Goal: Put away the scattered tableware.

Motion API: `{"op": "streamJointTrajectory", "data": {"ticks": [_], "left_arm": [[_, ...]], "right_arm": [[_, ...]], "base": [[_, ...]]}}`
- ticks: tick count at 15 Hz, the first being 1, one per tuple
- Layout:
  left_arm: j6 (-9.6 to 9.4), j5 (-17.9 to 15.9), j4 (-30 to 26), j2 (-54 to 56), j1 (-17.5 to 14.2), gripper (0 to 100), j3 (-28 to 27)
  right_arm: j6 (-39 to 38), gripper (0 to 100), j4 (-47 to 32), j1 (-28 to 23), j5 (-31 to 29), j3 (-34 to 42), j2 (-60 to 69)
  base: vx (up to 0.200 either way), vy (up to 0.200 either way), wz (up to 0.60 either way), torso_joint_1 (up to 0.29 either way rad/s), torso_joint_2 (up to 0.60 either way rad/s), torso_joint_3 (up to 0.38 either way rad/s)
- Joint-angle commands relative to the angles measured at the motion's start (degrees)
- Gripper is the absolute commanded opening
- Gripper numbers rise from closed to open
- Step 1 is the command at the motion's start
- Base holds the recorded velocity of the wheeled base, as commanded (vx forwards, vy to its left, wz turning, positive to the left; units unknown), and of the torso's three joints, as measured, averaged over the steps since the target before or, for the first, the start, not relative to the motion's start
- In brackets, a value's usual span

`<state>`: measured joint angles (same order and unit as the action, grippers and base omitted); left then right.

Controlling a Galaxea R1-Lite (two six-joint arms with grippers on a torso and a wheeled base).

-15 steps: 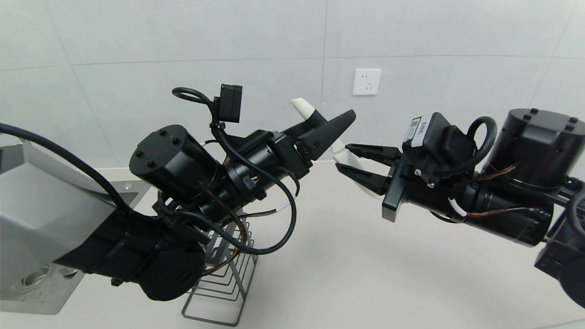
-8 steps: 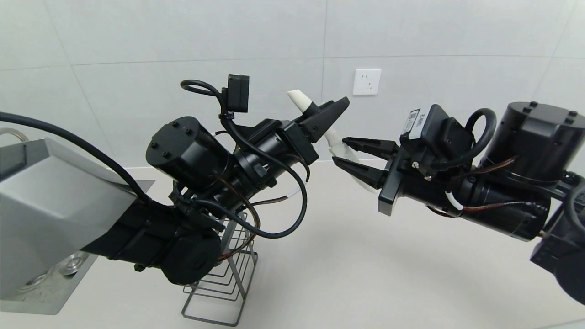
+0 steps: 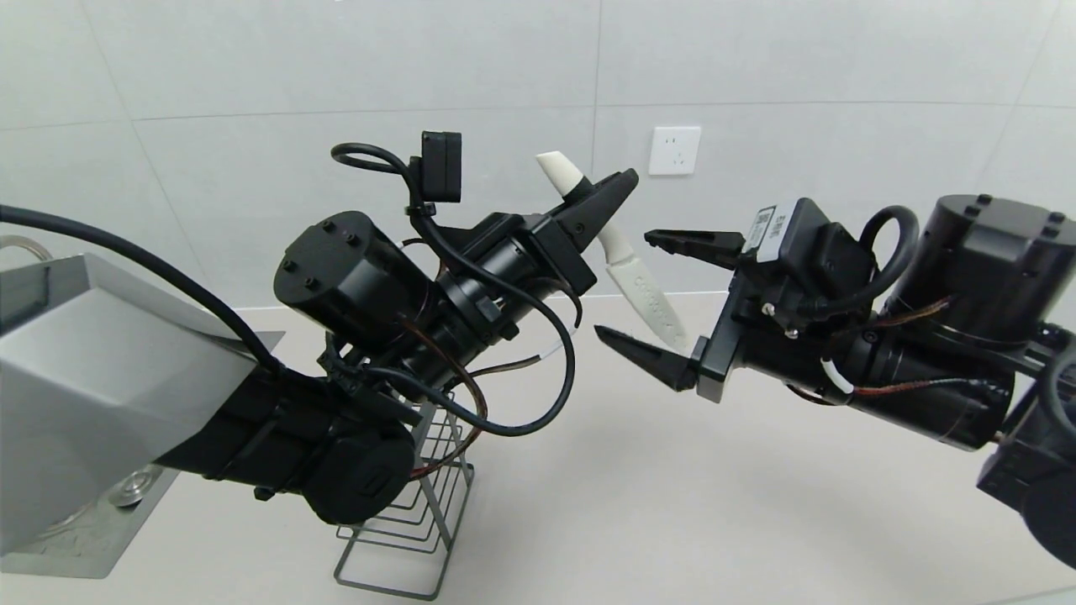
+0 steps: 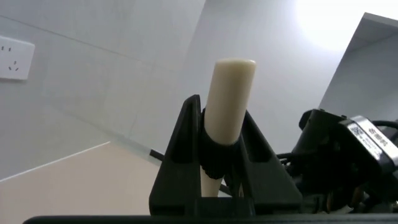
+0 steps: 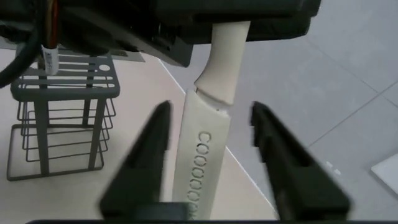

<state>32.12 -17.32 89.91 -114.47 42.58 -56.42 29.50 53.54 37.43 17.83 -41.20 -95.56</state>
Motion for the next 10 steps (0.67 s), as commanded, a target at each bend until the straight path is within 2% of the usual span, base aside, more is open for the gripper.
{"op": "streamJointTrajectory", "data": {"ticks": [1,4,8,10], "left_arm": [[-0.66,0.7,0.1,0.6,-0.4,0,0.1],[-4.96,2.0,0.1,2.2,-1.5,0,2.3],[-10.68,1.7,0.1,6.2,-1.9,0,7.6],[-11.82,1.7,0.1,6.7,-1.6,0,7.7]], "right_arm": [[0.0,100,0.3,0.0,0.0,3.0,1.2],[-0.9,100,0.1,-1.7,-2.0,10.1,9.2],[-2.1,100,-4.6,-15.5,-1.7,25.5,31.3],[-2.1,100,-6.2,-22.1,-0.5,30.9,42.5]], "base": [[0.0,0.0,0.0,0.0,0.0,0.0],[0.0,0.0,0.0,0.0,0.0,0.0],[0.0,0.0,0.0,0.0,0.0,0.0],[0.0,0.0,0.0,0.0,0.0,0.0]]}}
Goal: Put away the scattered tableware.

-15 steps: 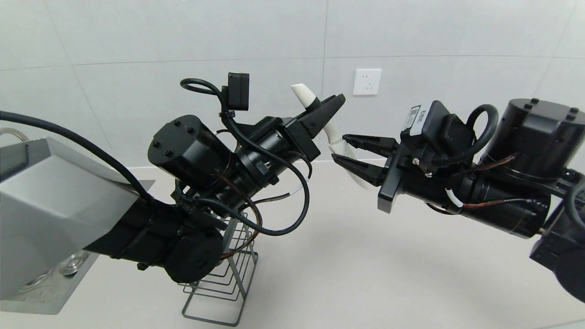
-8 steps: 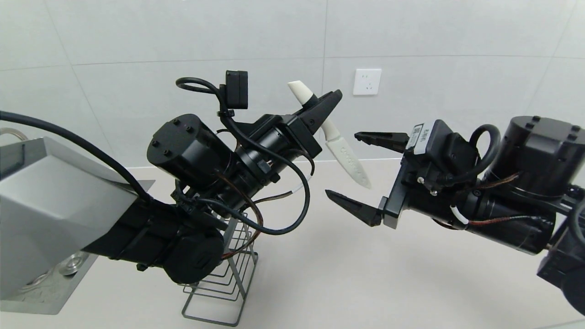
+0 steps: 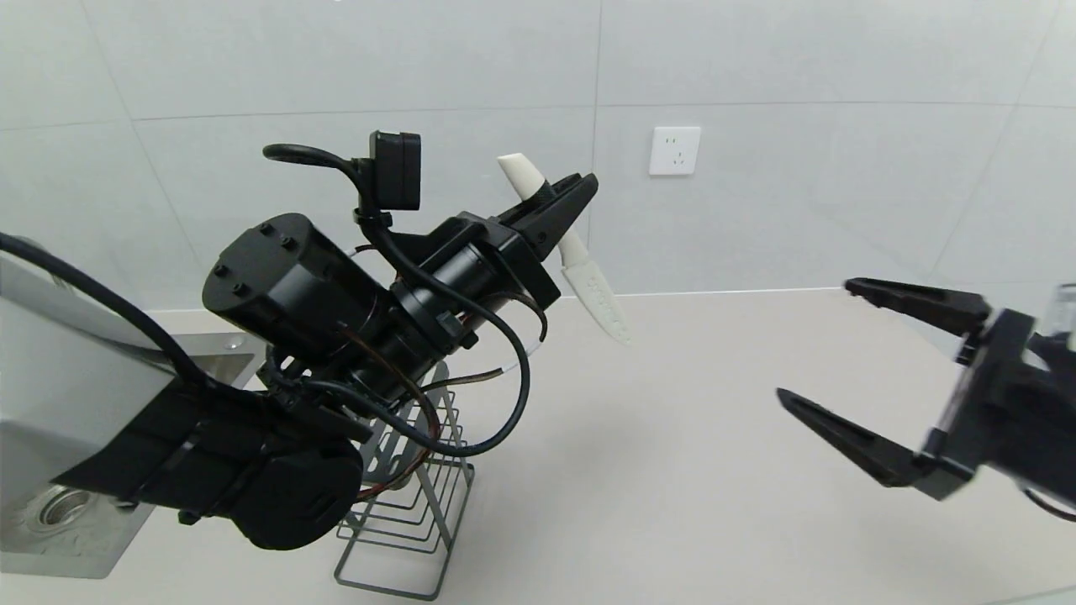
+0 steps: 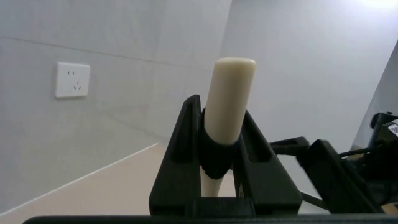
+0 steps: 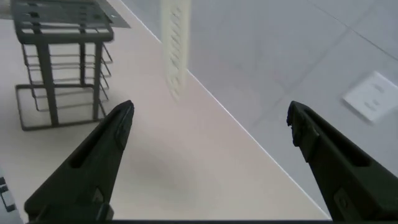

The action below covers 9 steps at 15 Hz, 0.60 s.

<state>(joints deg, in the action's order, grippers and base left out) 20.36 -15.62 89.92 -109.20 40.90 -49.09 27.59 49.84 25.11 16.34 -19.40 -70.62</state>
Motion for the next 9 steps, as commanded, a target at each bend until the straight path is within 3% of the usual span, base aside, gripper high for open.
{"op": "streamJointTrajectory", "data": {"ticks": [1,4,6,9], "left_arm": [[-0.41,0.0,0.1,1.6,-0.1,0,0.8],[-0.58,0.1,0.1,2.6,-0.2,0,2.8],[-2.6,0.0,0.1,3.0,-0.3,0,2.8],[-7.35,0.0,0.1,4.0,-0.3,0,2.9]], "right_arm": [[-0.2,100,-2.5,-11.4,1.1,11.0,22.2],[-1.7,100,-2.6,-15.4,1.2,11.1,33.5],[-3.7,100,-2.7,-17.9,1.2,13.1,41.5],[-4.2,100,-3.1,-23.5,1.2,19.4,58.1]], "base": [[0.0,0.0,0.0,0.0,0.0,0.0],[0.0,0.0,0.0,0.0,0.0,0.0],[0.0,0.0,0.0,0.0,0.0,0.0],[0.0,0.0,0.0,0.0,0.0,0.0]]}}
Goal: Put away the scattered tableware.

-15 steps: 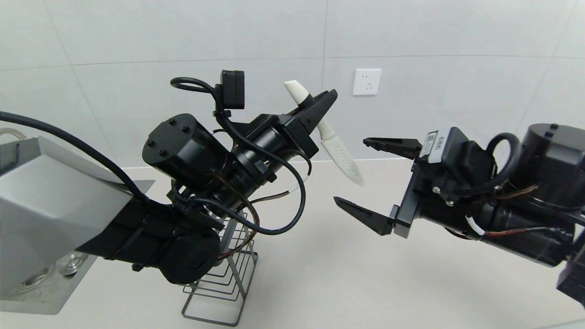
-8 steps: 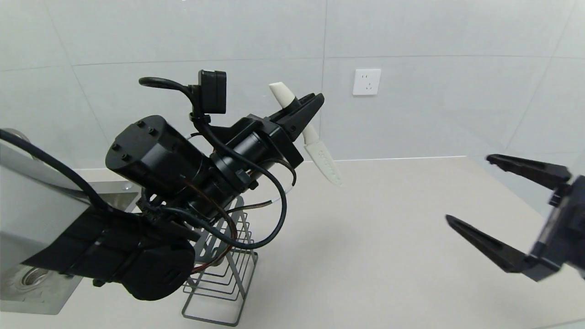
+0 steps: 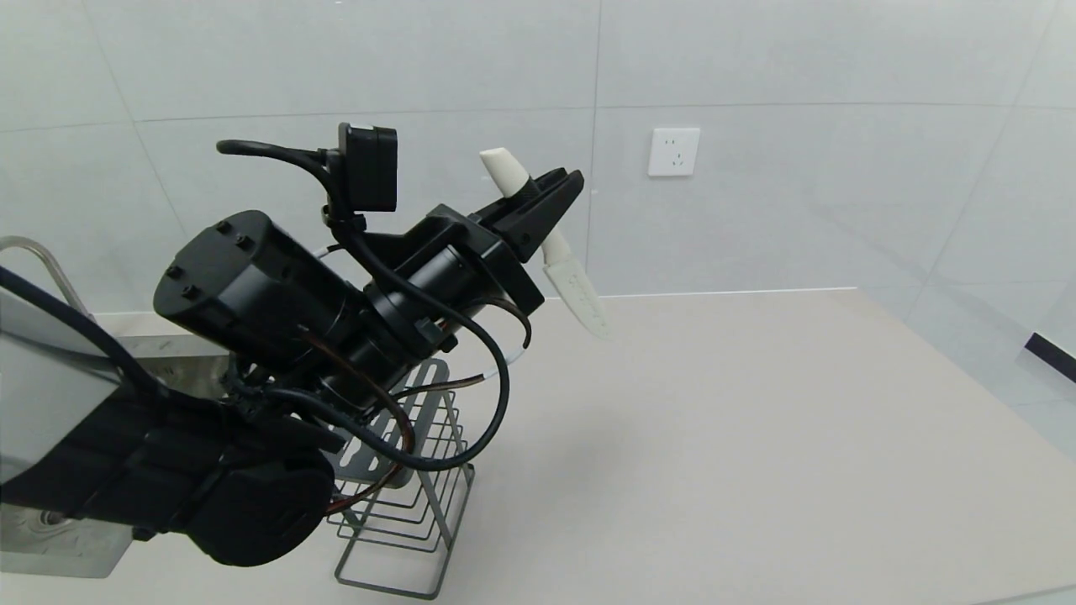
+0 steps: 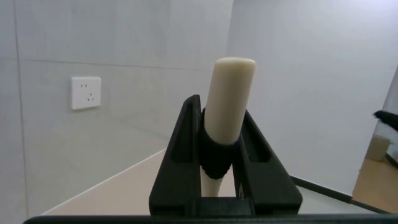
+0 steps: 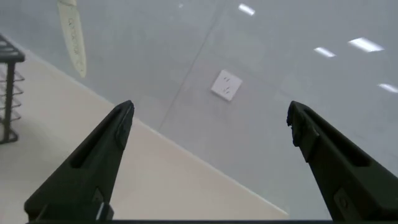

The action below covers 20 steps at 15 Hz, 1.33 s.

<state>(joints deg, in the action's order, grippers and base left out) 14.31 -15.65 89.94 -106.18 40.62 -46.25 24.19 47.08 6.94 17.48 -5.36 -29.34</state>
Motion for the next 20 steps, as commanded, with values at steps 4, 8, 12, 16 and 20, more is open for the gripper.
{"op": "streamJointTrajectory", "data": {"ticks": [4,8,12,16,20], "left_arm": [[-2.53,0.1,-3.5,6.8,0.0,0,1.6],[-4.12,0.2,-7.9,14.2,-3.4,0,5.8],[-6.05,0.3,-17.3,22.1,-6.2,0,9.8],[-10.18,2.9,-26.8,25.1,-8.2,0,9.5],[-11.59,3.9,-34.7,28.6,-7.9,0,7.8]], "right_arm": [[-4.3,100,-13.9,-6.8,-1.7,5.4,29.1],[-9.3,100,-36.1,-6.8,-7.2,5.4,29.1],[-16.2,0,-43.8,-6.8,-7.5,5.4,29.1],[-18.7,0,-44.4,-6.8,-10.5,5.4,29.1],[-19.0,0,-44.4,-6.8,-11.2,5.4,29.1]], "base": [[0.0,0.0,0.0,0.0,0.0,0.0],[0.0,0.0,0.0,0.0,0.0,0.0],[0.0,0.0,0.0,0.0,0.0,0.0],[0.0,0.0,0.0,0.0,0.0,0.0],[0.0,0.0,0.0,0.0,0.0,0.0]]}}
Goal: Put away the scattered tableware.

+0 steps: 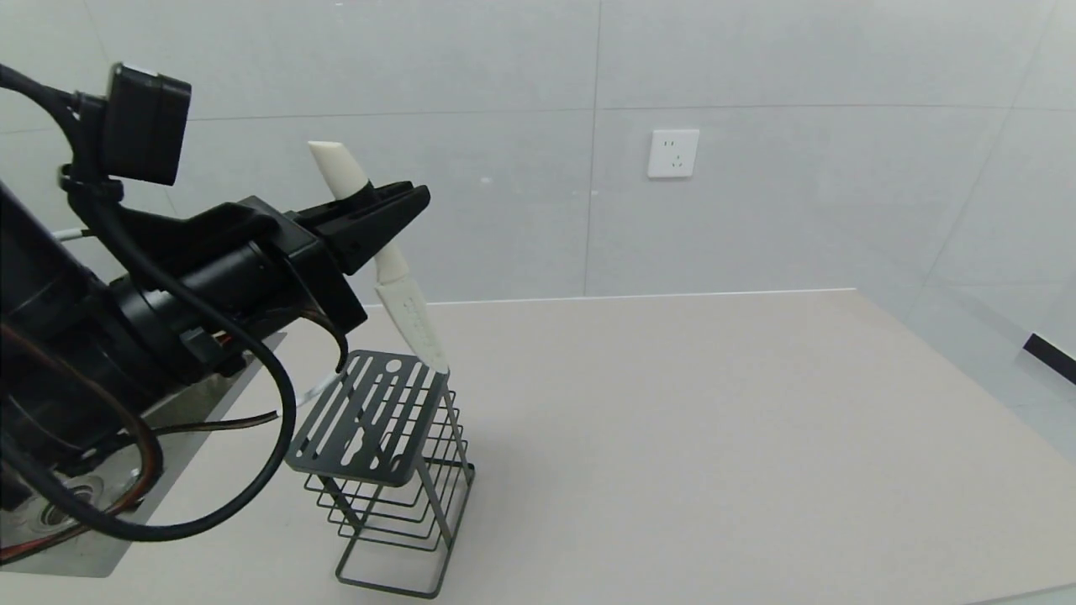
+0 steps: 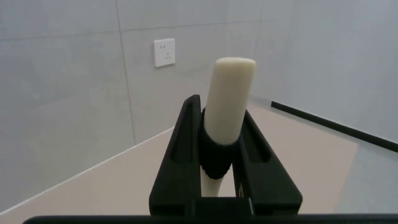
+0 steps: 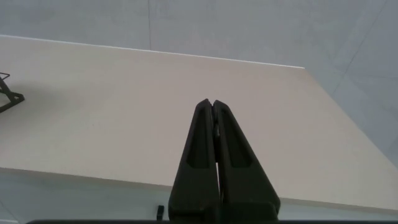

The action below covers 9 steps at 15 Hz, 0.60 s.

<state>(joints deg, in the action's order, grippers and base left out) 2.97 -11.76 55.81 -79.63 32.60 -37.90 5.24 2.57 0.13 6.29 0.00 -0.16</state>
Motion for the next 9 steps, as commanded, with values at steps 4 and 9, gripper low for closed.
{"op": "streamJointTrajectory", "data": {"ticks": [4,9], "left_arm": [[-4.47,8.2,-0.9,2.9,2.4,0,-0.2],[-4.47,22.2,-0.2,0.5,6.1,0,2.0]], "right_arm": [[-3.9,0,-2.6,0.0,-2.6,0.0,-0.1],[-3.9,0,-2.6,0.0,-2.9,0.0,-0.1]], "base": [[0.0,0.0,0.0,0.0,0.0,0.0],[0.0,0.0,0.0,0.0,0.0,0.0]]}}
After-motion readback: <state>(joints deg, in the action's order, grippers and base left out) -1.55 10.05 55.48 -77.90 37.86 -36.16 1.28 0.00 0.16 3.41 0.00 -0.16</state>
